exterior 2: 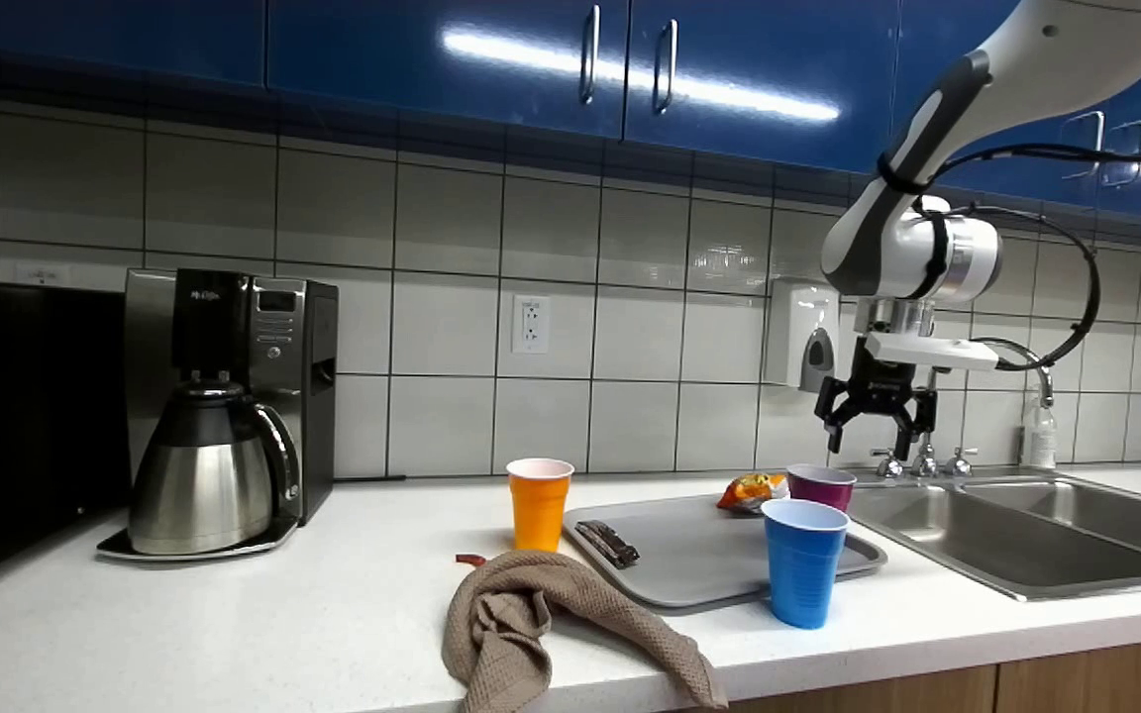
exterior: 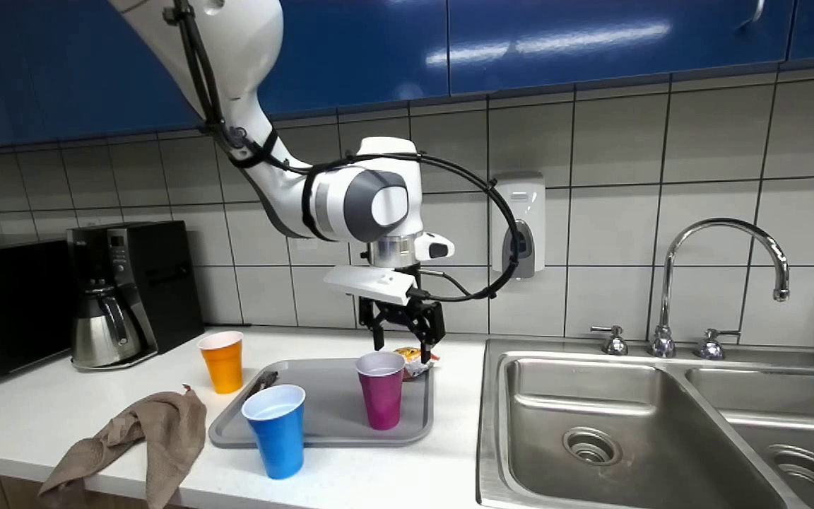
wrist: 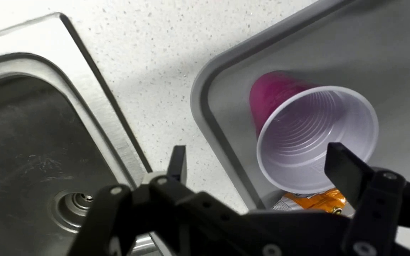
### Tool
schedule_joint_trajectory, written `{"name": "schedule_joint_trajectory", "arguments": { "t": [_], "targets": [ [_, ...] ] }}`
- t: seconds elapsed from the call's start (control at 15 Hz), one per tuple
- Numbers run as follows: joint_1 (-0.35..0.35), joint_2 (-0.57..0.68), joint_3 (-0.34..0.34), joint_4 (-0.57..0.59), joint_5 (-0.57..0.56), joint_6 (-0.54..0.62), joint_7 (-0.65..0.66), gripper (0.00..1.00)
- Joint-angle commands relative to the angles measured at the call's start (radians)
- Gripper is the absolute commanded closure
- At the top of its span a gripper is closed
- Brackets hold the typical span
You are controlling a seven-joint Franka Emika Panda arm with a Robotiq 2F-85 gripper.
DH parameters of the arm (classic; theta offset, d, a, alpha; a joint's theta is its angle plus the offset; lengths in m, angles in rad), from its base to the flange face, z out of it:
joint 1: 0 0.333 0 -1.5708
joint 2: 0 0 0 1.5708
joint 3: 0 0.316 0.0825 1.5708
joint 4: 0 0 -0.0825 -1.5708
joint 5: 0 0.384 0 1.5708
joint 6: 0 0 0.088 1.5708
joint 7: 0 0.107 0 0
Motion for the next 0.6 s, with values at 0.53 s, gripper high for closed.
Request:
{"name": "schedule_joint_trajectory", "arguments": {
  "t": [0.53],
  "targets": [
    [0.003, -0.190, 0.006, -0.188, -0.030, -0.001, -0.113, 0.00]
  ]
}}
